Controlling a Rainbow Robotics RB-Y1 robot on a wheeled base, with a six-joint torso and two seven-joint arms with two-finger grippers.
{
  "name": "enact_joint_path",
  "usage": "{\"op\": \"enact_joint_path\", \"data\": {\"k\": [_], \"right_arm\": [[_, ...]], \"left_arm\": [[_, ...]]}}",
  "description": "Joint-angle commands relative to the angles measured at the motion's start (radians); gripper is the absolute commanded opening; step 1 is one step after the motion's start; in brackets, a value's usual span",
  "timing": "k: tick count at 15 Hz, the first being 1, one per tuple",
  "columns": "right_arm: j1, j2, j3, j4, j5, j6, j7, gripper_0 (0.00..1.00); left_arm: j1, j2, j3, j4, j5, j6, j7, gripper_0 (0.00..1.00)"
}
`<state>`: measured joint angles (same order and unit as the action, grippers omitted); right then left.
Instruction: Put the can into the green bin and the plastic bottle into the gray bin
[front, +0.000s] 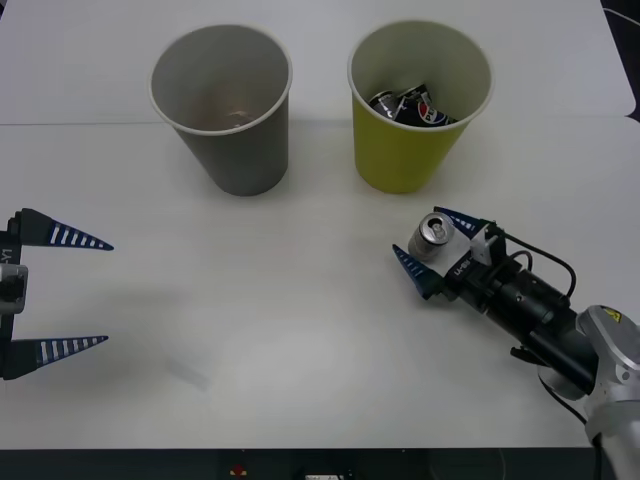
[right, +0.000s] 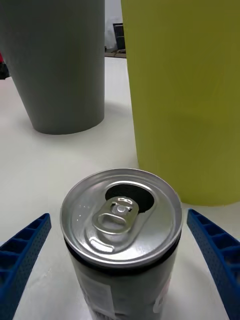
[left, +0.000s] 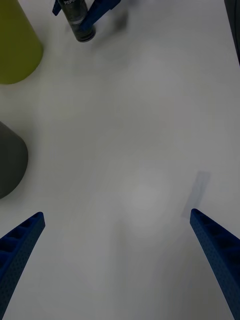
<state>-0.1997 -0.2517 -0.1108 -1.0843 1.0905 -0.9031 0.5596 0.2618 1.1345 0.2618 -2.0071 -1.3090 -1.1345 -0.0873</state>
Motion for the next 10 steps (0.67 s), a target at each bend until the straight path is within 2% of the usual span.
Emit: {"op": "enact_joint_path", "data": {"k": [1, 2, 10], "right_arm": [[-0.007, 0.014, 0.0, 0.0, -0.001, 0.013, -0.004, 0.03], [-0.009, 0.017, 0.0, 0.0, 0.0, 0.016, -0.006, 0.0], [-0.023, 0.009, 0.002, -0.019, 0.031, 0.018, -0.04, 0.0]], "left_arm": [[0.0, 0.0, 0.0, 0.0, 0.0, 0.0, 0.0, 1.0], [0.0, 0.0, 0.0, 0.0, 0.0, 0.0, 0.0, 1.0], [0.0, 0.0, 0.0, 0.0, 0.0, 0.0, 0.0, 1.0]]}}
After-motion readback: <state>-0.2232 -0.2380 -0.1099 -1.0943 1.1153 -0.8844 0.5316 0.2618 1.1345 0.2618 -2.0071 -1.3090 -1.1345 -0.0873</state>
